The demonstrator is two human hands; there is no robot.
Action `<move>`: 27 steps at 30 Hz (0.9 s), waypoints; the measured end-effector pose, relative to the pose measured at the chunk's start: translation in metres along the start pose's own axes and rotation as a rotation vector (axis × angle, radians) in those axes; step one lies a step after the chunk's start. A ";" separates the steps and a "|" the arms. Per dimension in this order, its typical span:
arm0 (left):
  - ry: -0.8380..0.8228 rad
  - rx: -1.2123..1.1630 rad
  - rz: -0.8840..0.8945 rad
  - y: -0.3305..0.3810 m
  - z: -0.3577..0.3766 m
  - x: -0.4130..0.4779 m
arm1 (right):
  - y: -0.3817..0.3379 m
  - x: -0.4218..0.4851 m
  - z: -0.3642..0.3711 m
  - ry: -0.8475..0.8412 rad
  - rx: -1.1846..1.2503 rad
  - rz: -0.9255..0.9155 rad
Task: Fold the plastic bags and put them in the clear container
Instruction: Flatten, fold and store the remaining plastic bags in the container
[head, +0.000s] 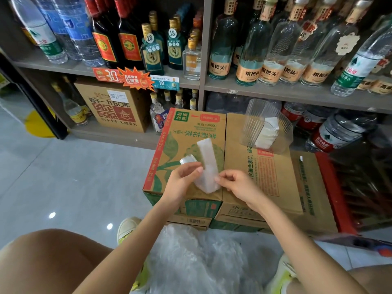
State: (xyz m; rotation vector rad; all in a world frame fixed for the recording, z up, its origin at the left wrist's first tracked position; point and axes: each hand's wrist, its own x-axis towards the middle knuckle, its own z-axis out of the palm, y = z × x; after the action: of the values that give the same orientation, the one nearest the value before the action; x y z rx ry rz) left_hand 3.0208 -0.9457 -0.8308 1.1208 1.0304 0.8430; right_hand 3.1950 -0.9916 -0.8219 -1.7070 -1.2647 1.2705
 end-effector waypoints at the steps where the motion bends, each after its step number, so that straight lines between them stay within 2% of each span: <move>1: 0.010 -0.002 -0.017 0.002 -0.001 0.003 | -0.001 0.002 0.000 -0.026 -0.060 0.006; 7: 0.125 0.080 -0.135 0.009 -0.005 0.032 | -0.006 0.018 0.003 -0.062 -0.339 0.057; 10: 0.201 0.200 -0.096 0.007 -0.008 0.045 | -0.010 0.022 0.005 -0.058 -0.434 0.064; 16: 0.294 0.564 0.066 0.002 -0.012 0.059 | -0.010 0.022 0.010 -0.001 -0.594 0.047; 19: 0.346 0.849 0.391 -0.001 -0.016 0.054 | -0.012 0.019 0.008 0.009 -0.663 0.025; 21: 0.255 0.969 0.669 -0.007 -0.022 0.048 | -0.014 0.018 0.005 -0.010 -0.665 0.022; 23: 0.039 1.048 0.846 -0.015 -0.029 0.042 | -0.016 0.018 0.001 -0.022 -0.661 0.024; 25: -0.174 1.130 0.852 -0.023 -0.032 0.037 | -0.017 0.018 -0.002 -0.027 -0.682 0.023; 27: -0.286 1.226 0.758 -0.032 -0.033 0.034 | -0.017 0.018 -0.002 -0.025 -0.690 0.023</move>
State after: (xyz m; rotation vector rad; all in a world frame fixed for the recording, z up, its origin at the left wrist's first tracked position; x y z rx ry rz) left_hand 3.0010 -0.9118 -0.8726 2.6983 0.8367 0.5231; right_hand 3.1931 -0.9692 -0.8117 -2.1679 -1.8441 0.9138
